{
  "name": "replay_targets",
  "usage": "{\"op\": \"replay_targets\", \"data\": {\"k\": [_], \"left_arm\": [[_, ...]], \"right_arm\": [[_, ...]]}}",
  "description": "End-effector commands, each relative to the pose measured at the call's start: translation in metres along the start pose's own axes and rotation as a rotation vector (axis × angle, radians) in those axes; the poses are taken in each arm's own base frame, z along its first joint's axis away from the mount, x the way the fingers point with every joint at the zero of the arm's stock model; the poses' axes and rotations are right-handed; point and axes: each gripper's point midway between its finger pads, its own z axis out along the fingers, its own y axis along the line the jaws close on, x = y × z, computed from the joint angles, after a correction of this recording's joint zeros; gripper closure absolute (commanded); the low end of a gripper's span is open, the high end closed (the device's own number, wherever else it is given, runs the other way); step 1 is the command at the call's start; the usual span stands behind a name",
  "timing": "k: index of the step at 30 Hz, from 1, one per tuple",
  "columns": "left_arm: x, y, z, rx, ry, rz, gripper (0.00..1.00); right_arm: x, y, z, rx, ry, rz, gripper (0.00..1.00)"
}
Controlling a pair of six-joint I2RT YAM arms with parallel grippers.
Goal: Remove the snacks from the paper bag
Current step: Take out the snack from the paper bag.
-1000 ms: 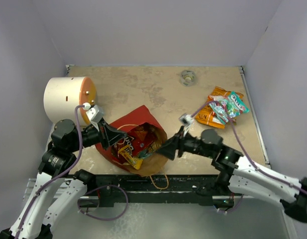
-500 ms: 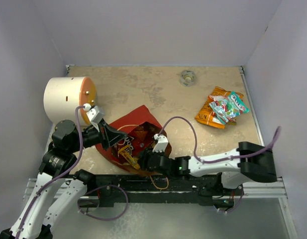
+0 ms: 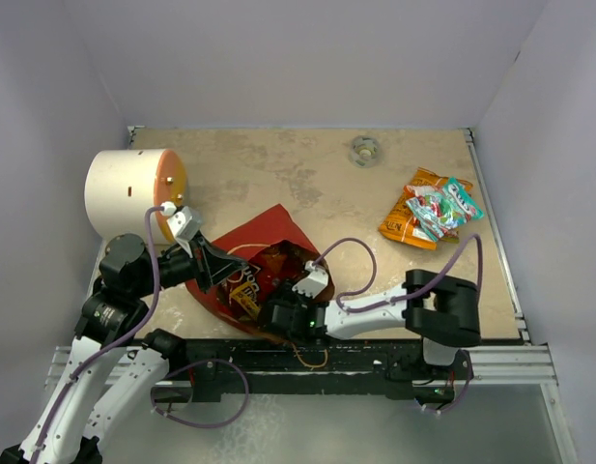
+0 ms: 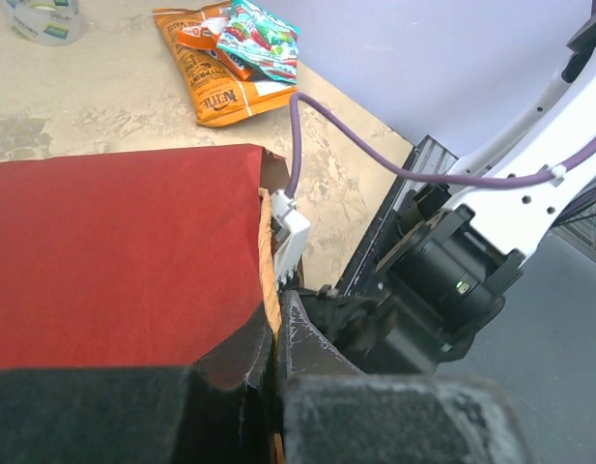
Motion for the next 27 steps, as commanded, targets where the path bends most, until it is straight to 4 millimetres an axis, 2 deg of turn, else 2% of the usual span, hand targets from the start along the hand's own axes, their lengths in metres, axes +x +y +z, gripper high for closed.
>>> {"op": "replay_targets", "data": {"k": [1, 6, 10, 15, 23, 27], "left_arm": [[-0.008, -0.002, 0.001, 0.019, -0.032, 0.024, 1.00], [-0.008, -0.004, 0.000, 0.024, -0.036, 0.029, 1.00], [-0.009, -0.004, 0.000, 0.027, -0.038, 0.032, 1.00], [-0.008, -0.004, 0.002, 0.037, -0.030, 0.029, 1.00], [-0.007, -0.004, 0.003, 0.048, -0.020, 0.024, 1.00], [-0.006, -0.004, 0.003, 0.043, -0.019, 0.021, 1.00]], "right_arm": [[-0.007, -0.016, 0.010, 0.112, -0.107, 0.086, 0.57], [-0.009, -0.024, 0.018, 0.134, -0.122, 0.088, 0.54], [-0.010, -0.029, 0.035, 0.129, -0.085, 0.160, 0.55], [-0.027, -0.001, 0.045, -0.004, -0.089, 0.228, 0.55], [-0.036, 0.007, 0.064, -0.044, -0.088, 0.306, 0.52], [-0.046, 0.019, 0.074, -0.083, -0.110, 0.340, 0.53]]}}
